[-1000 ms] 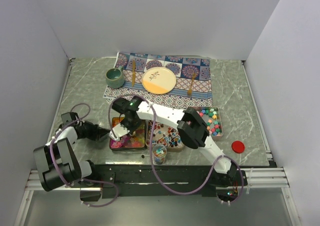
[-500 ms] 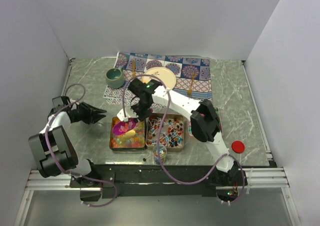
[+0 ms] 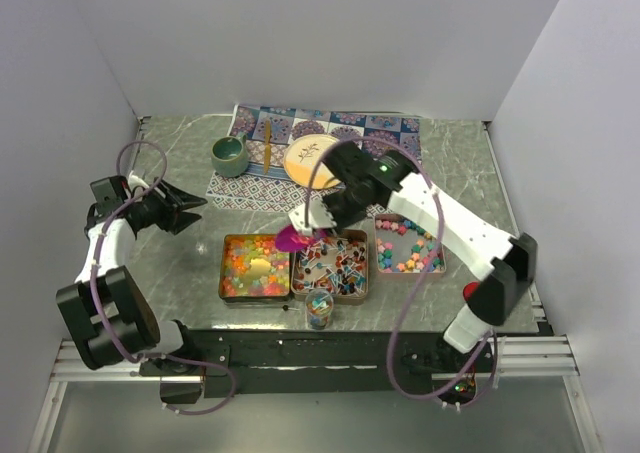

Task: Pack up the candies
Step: Place the fake candies in the packing bottle.

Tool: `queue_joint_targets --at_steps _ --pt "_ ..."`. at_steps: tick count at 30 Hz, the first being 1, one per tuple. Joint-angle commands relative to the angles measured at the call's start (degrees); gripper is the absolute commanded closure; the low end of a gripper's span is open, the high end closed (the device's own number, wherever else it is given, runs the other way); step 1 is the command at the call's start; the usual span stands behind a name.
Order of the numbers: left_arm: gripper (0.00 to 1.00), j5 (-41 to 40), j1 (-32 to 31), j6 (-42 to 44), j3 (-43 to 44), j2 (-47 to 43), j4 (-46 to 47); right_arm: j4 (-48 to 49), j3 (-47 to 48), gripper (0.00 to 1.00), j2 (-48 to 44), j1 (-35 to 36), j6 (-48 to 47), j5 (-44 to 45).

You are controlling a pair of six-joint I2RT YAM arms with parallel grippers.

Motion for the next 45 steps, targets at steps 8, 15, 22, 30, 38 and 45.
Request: queue_joint_targets --at_steps 8,15,22,30,38,45 --pt "0.41 -1.3 0.2 1.1 2.6 -4.1 4.9 -7.2 -15.6 1.00 -14.6 2.0 3.6 13.8" --pt "0.40 -2.2 1.1 0.3 2.2 -6.1 6.3 -9.3 -18.5 1.00 -17.0 6.9 2.7 22.2" --pt "0.40 -1.9 1.5 -0.4 0.3 -9.1 6.9 -11.5 -16.3 1.00 -12.8 12.0 6.7 29.4" --pt "0.41 -0.8 1.6 -1.1 -0.2 -10.8 7.8 -12.1 -12.9 1.00 -8.0 15.0 7.9 34.4" --pt "0.41 0.2 2.7 -2.6 -1.5 -11.7 9.3 -13.0 -13.5 1.00 -8.1 18.2 6.5 37.6" --pt "0.41 1.0 3.1 -3.7 -1.6 -11.5 9.9 -12.8 -18.0 1.00 -10.3 20.7 4.7 42.4"
